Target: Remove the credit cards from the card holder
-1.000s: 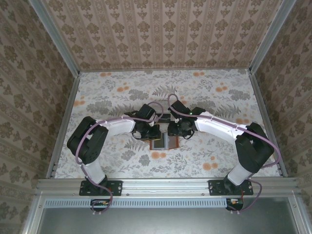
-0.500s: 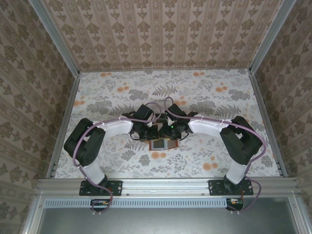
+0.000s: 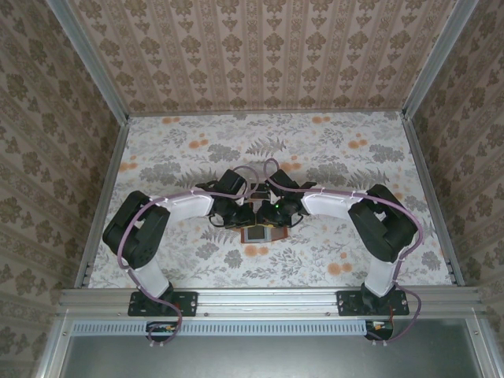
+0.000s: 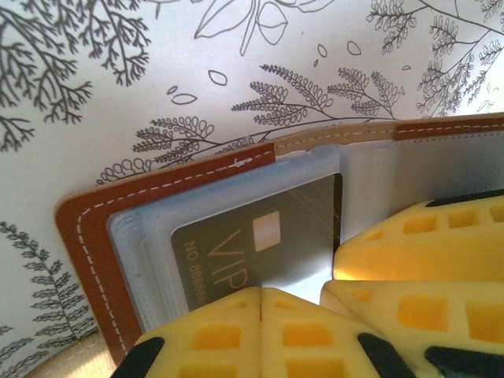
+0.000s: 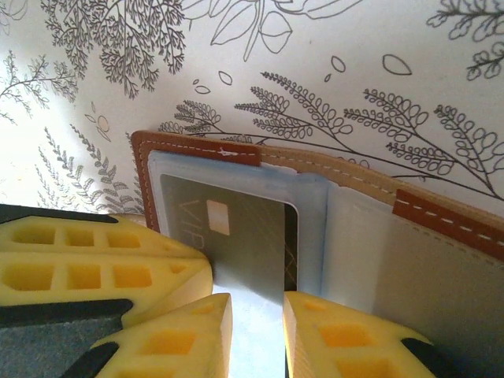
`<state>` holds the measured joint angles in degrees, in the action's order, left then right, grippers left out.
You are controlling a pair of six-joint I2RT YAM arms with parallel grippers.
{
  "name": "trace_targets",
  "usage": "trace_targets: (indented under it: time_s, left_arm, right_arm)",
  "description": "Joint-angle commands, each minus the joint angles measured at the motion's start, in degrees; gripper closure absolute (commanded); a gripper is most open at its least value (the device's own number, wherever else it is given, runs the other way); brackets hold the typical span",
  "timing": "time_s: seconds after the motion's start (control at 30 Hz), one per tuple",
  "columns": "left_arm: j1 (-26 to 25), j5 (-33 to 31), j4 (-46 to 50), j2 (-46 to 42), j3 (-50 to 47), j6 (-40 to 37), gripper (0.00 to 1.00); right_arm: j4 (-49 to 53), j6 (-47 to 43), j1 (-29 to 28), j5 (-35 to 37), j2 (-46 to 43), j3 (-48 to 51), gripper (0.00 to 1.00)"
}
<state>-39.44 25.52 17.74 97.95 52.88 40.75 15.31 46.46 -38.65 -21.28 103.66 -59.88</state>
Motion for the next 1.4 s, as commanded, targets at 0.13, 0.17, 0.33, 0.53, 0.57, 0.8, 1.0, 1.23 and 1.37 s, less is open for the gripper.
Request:
trace_targets:
  time_s: [0.13,0.17,0.33,0.53,0.57,0.8,1.0,1.23,1.37]
  left_arm:
    - [0.15,0.19,0.7,-1.27,-0.96,-0.28,0.93]
    - [0.14,0.15,0.76,-1.33,-1.06,-0.27,0.93]
    - [0.24,0.06,1.23,-1.54,-1.2,-0.41,0.92]
    - [0.25,0.14,1.19,-1.54,-1.14,-0.41,0.92]
    - [0.28,0.14,1.28,-1.54,-1.2,-0.54,0.92]
    - [0.36,-0.25,2.09,-1.76,-0.46,-0.69,0.92]
    - [0.26,-0.2,3.43,-2.88,0.93,-1.07,0.93]
    - [-0.82,0.67,3.31,-2.12,2.07,-0.63,0.92]
    - [-1.0,-0.04,3.64,-0.82,1.81,-0.74,0.93]
  right_arm:
    - [2.14,-1.23,0.25,3.0,1.16,0.57,0.74]
    - [3.12,-1.53,0.25,4.01,0.95,0.42,0.74]
    - [7.73,-3.41,0.25,8.13,-0.14,-0.76,0.74]
    - [9.67,-4.18,0.23,8.72,-2.08,-1.64,0.74]
    - [9.7,-4.18,0.22,8.54,-2.43,-1.69,0.74]
    - [9.39,-4.18,0.41,6.86,-3.85,-1.38,0.72]
    - [6.79,-4.01,1.11,3.84,-2.02,-0.38,0.72]
    - [2.32,-3.39,2.51,-0.43,-0.97,2.0,0.72]
    - [1.28,-3.39,2.77,-1.88,-0.46,2.34,0.72]
